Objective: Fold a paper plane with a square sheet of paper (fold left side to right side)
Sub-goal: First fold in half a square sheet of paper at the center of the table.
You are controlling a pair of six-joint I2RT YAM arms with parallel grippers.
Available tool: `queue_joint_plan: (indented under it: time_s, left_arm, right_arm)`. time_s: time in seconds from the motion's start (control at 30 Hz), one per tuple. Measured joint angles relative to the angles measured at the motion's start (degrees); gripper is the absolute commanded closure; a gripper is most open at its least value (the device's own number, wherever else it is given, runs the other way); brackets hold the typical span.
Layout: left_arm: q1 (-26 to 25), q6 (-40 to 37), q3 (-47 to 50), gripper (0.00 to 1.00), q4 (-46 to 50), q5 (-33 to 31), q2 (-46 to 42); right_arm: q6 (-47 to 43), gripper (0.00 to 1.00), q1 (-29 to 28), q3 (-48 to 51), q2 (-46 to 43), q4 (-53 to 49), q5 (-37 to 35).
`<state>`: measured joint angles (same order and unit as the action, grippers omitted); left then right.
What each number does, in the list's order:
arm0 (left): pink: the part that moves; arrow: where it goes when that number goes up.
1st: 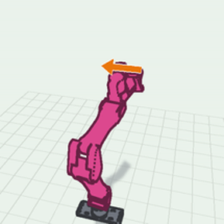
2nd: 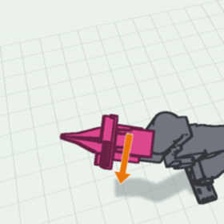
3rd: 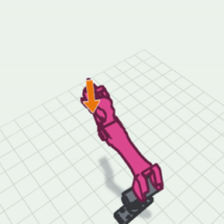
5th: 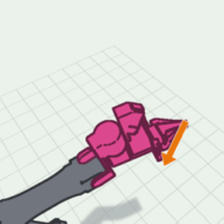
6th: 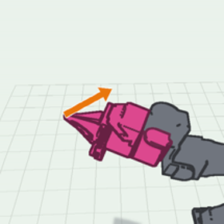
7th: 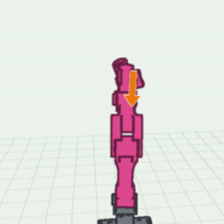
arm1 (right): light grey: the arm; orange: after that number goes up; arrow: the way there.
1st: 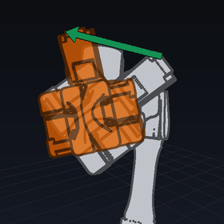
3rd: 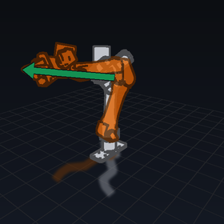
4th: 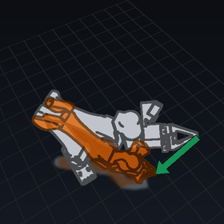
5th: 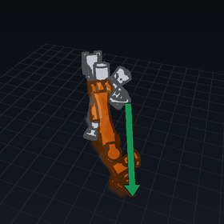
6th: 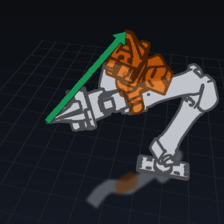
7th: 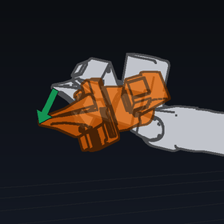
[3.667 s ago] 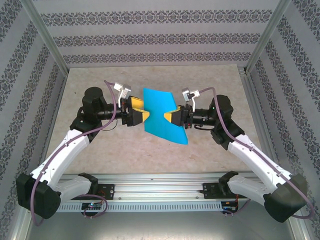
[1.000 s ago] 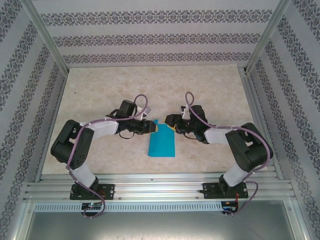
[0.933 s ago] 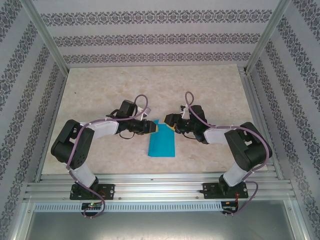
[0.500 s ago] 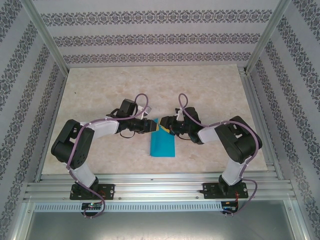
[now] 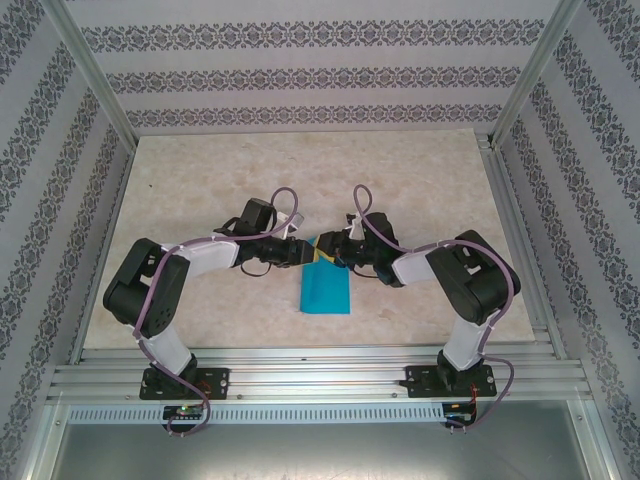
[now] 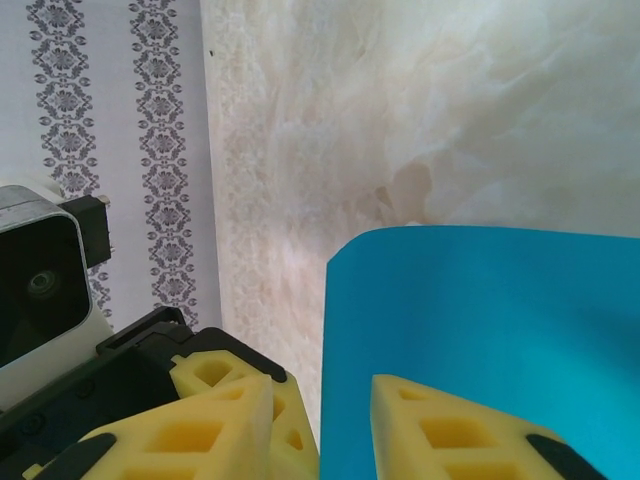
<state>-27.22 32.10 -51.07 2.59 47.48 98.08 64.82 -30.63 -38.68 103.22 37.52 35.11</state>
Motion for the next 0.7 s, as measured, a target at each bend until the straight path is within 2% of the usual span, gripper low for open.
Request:
queue_joint_plan:
  time_s: [0.13,0.23,0.4,0.53,0.7]
  left_arm:
    - [-0.2,0.0,0.0,0.59,0.0,0.0,0.1]
    - [-0.2,0.0,0.0,0.57,0.0,0.0,0.2]
    - [-0.2,-0.2,0.0,0.49,1.0,-1.2,-0.8]
    - [-0.2,-1.2,0.0,0.41,4.3,-4.3,-5.5]
    - [-0.2,-1.7,0.0,0.39,7.4,-9.2,-9.2]
  right_arm:
    - [-0.3,0.88,-0.5,-0.7,0.1,-0.4,0.4]
    - [-0.5,0.96,-0.5,-0.8,0.1,-1.1,0.6]
    - [-3.0,0.97,0.5,-0.9,-0.5,-4.7,0.9]
    - [-8.0,0.96,2.7,-1.2,-3.0,-11.5,0.9]
    - [-14.5,0.96,5.2,-3.1,-5.0,-19.5,0.8]
